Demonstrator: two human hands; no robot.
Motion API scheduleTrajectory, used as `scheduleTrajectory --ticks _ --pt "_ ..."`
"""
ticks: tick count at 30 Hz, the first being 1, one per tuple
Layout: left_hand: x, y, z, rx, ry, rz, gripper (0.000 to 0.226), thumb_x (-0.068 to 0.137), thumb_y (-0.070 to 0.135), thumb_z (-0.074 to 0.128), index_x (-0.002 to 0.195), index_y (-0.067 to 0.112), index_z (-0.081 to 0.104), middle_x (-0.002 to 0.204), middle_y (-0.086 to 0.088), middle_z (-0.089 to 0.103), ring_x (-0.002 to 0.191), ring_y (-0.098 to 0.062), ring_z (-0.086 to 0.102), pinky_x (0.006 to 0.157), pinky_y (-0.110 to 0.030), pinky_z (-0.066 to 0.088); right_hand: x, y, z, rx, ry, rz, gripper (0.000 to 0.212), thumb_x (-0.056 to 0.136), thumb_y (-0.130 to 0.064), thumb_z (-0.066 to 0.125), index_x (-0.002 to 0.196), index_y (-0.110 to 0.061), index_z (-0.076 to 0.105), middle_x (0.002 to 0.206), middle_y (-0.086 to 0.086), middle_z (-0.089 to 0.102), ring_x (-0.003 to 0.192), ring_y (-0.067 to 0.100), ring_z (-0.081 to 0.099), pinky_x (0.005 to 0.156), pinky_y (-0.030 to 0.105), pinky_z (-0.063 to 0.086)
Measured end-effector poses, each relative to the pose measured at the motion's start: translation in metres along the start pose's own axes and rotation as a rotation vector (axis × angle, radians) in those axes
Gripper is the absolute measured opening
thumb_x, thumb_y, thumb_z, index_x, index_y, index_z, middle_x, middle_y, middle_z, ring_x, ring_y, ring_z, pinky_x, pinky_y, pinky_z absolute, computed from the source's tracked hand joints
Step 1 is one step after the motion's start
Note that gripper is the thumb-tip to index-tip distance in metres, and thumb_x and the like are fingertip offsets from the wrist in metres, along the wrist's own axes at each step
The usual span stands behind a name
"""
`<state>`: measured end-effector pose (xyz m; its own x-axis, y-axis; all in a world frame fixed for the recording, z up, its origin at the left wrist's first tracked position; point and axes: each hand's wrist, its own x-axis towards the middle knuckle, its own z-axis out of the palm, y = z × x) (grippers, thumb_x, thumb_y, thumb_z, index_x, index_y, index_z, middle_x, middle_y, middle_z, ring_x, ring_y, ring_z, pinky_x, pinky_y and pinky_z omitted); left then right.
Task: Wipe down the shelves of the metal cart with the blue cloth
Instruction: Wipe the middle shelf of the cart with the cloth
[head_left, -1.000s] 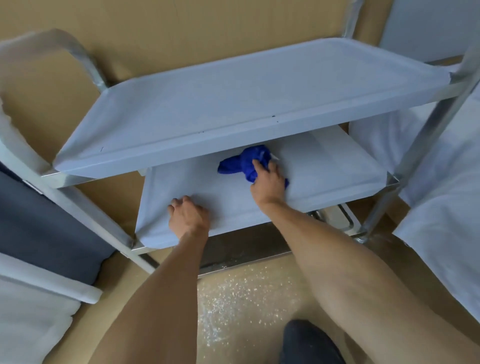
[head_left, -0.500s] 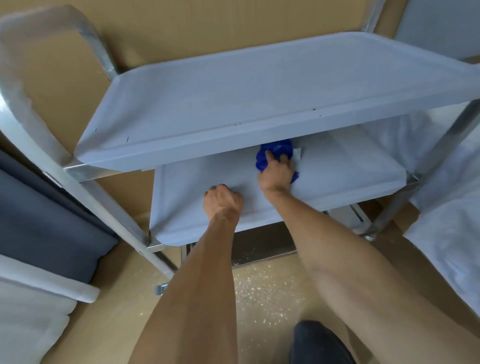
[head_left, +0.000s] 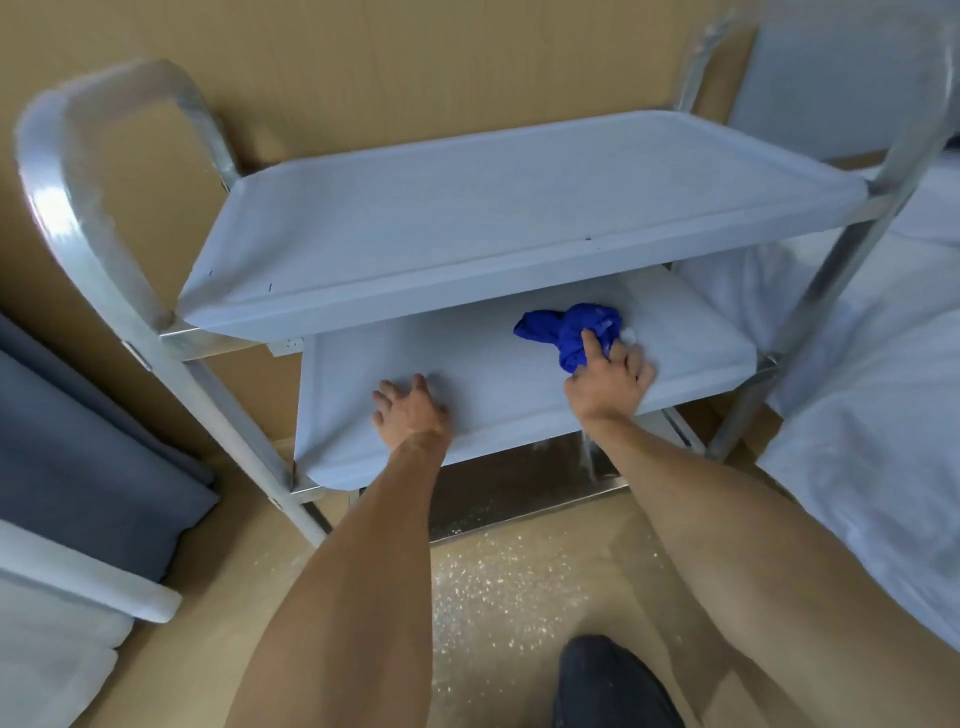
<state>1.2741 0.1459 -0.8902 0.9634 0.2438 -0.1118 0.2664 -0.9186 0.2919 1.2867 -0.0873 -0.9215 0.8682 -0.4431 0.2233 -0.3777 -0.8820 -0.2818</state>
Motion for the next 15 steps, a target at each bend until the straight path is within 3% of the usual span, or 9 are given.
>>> scheduleTrajectory --ticks 4,8,10,13,15 --pt "-0.004 -0.020 -0.005 0.079 0.062 -0.152 0.070 0.090 0.065 0.047 0.145 0.026 0.029 0.158 -0.024 0.008 0.145 -0.041 0.008 0.110 -0.050 0.023 0.017 0.032 -0.002 0.015 -0.045 0.107 0.061 0.099 -0.045 0.034 0.156 -0.031 0.019 0.162 0.021 0.014 0.150 0.039 0.006 0.120 0.052 0.010" --pt "0.000 -0.049 -0.005 0.039 0.007 -0.239 0.088 0.085 0.076 0.039 0.152 0.027 0.010 0.159 -0.026 -0.001 0.147 -0.041 -0.001 0.113 -0.054 0.014 0.018 -0.003 0.008 0.024 -0.079 0.069 0.061 0.101 -0.043 0.026 0.158 -0.026 0.013 0.163 0.021 0.007 0.149 0.039 0.010 0.120 0.051 0.011" --pt "0.000 -0.061 -0.002 -0.005 0.090 -0.207 0.073 0.094 0.060 0.037 0.152 0.024 0.008 0.156 -0.027 0.005 0.145 -0.042 0.004 0.112 -0.054 0.018 0.014 -0.026 0.018 0.015 -0.090 -0.024 0.060 0.101 -0.041 0.029 0.157 -0.026 0.014 0.162 0.023 0.009 0.147 0.040 0.015 0.117 0.052 0.016" --pt "0.001 -0.082 -0.006 -0.065 0.260 -0.181 0.050 0.096 0.023 0.040 0.144 0.017 0.024 0.146 -0.021 0.021 0.137 -0.038 0.020 0.104 -0.052 0.036 0.007 -0.079 0.030 0.006 -0.146 -0.185 0.060 0.099 -0.037 0.035 0.156 -0.029 0.019 0.159 0.023 0.014 0.143 0.040 0.022 0.113 0.052 0.022" --pt "0.006 -0.098 -0.010 -0.062 0.213 -0.213 0.048 0.089 0.009 0.043 0.137 0.007 0.038 0.136 -0.018 0.035 0.128 -0.035 0.036 0.097 -0.048 0.046 -0.003 -0.127 0.037 0.040 -0.204 -0.271 0.062 0.097 -0.035 0.042 0.155 -0.030 0.022 0.159 0.022 0.015 0.142 0.040 0.025 0.112 0.051 0.024"
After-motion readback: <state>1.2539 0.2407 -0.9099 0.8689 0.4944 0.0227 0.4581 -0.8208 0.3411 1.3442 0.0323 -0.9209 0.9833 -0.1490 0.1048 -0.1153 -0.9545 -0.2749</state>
